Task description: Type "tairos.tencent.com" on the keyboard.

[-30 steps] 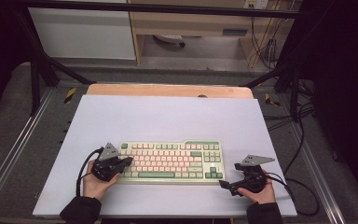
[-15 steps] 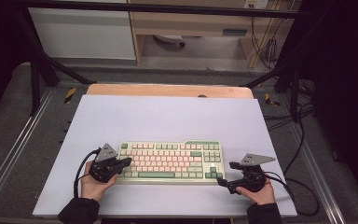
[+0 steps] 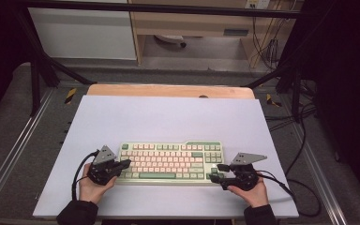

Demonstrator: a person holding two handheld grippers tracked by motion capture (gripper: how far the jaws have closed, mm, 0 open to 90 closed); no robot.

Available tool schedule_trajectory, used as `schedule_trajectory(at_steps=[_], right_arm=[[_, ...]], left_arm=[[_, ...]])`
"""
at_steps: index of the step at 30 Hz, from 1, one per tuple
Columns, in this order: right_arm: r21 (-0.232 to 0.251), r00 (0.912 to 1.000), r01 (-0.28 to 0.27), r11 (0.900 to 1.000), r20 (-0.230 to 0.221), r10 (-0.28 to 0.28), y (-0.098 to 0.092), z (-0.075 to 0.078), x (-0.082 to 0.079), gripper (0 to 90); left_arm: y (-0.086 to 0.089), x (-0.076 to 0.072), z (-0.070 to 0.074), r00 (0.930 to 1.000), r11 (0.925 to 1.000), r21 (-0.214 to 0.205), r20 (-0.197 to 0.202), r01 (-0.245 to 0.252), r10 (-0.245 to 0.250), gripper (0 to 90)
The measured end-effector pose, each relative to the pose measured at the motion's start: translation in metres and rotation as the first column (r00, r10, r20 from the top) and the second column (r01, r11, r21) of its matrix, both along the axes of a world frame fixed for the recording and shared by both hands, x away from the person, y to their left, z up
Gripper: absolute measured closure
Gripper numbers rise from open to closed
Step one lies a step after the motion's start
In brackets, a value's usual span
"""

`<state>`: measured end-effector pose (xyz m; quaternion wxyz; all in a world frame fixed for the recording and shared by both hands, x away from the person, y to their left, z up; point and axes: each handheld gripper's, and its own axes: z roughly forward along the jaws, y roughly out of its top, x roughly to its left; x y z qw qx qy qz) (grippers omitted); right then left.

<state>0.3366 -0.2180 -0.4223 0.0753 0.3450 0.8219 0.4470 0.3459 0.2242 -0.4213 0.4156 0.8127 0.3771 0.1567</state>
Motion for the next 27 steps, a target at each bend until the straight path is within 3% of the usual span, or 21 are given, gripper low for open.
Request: schedule_trajectory(at_steps=[17, 27], right_arm=[[0.004, 0.9992, -0.038, 0.9993, -0.014, 0.038, 0.047, 0.007, 0.011, 70.9], [0.008, 0.9987, -0.048, 0.9988, -0.016, 0.048, 0.071, 0.01, 0.018, 80.1]], left_arm=[[0.0, 0.001, -0.001, 1.0, 1.0, 0.0, -0.005, 0.003, -0.003, 90.0], [0.0, 0.001, -0.001, 1.0, 1.0, 0.002, -0.006, 0.005, -0.005, 90.0]])
